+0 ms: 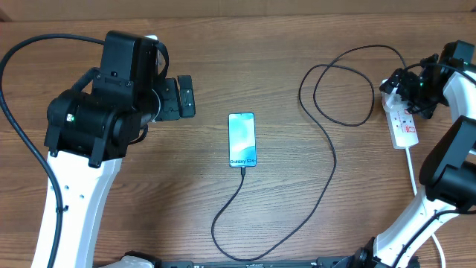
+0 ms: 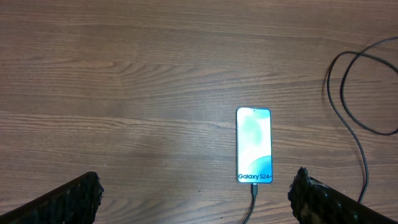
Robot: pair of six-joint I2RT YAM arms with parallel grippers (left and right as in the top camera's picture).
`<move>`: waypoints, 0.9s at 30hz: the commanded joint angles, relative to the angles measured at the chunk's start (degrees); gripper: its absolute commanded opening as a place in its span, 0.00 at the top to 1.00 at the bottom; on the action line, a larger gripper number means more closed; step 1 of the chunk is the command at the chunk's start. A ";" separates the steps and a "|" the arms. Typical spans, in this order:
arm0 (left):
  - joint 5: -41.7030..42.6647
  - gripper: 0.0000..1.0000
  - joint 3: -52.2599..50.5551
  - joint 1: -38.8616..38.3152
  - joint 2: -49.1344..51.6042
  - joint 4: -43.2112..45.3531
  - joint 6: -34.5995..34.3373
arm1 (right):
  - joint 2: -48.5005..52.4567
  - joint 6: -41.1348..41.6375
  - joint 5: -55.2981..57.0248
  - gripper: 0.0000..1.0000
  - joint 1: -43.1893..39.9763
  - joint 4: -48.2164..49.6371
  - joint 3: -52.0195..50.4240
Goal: Plug charger to phone and switch on socket
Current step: 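Press the orange socket switch down with the right gripper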
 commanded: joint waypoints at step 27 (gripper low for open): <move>-0.72 0.00 0.33 0.15 0.24 0.22 1.27 | 0.85 2.75 -11.58 0.00 1.53 -3.30 -4.28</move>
